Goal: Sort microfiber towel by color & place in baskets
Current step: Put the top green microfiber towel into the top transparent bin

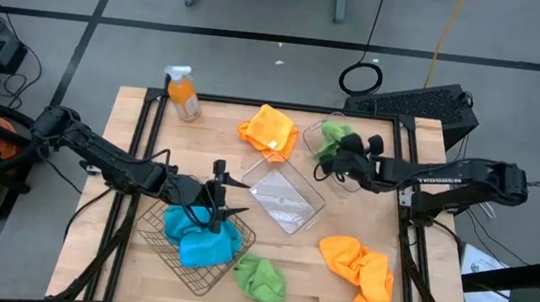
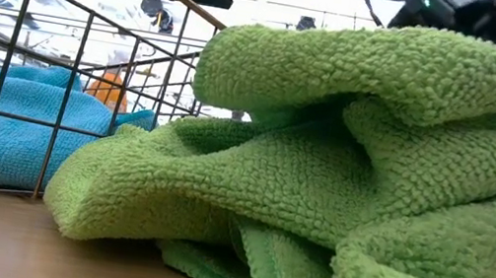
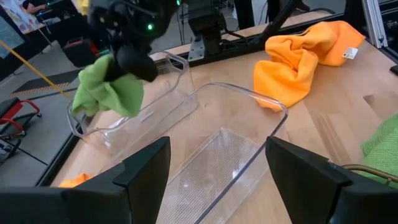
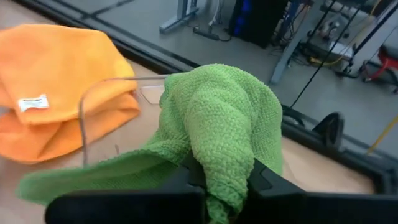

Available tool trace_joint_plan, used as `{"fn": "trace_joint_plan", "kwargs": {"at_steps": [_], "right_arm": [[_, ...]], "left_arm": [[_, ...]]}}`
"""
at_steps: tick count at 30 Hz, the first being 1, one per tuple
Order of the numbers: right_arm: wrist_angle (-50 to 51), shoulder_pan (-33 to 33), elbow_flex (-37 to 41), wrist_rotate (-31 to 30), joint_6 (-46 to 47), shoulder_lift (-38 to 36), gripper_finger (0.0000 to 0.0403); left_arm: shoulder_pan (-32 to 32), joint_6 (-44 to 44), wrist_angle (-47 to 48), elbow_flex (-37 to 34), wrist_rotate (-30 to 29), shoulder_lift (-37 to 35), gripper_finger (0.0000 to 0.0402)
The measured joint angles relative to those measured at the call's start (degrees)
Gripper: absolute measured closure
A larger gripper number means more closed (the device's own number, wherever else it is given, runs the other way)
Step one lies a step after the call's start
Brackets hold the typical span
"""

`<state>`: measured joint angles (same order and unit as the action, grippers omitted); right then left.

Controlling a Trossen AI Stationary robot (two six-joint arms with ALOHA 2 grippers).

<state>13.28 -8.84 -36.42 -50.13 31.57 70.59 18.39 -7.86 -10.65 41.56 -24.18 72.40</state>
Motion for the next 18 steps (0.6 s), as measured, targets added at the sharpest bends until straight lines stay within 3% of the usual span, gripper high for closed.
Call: {"fn": "trace_joint_plan", "kwargs": {"at_steps": [7, 18], "right_arm": [[-15.67, -2.52, 7.97, 1.07, 0.79, 0.13, 0.0376], [-17.93, -5.76, 9.17, 4.05, 0.90, 0.78, 0.0374]], "left_arm": [[0.00, 0.00, -0.83, 0.00, 0.00, 0.00, 0.0132], [0.00, 0.07, -0.99, 0.00, 0.00, 0.00, 0.0132]]}}
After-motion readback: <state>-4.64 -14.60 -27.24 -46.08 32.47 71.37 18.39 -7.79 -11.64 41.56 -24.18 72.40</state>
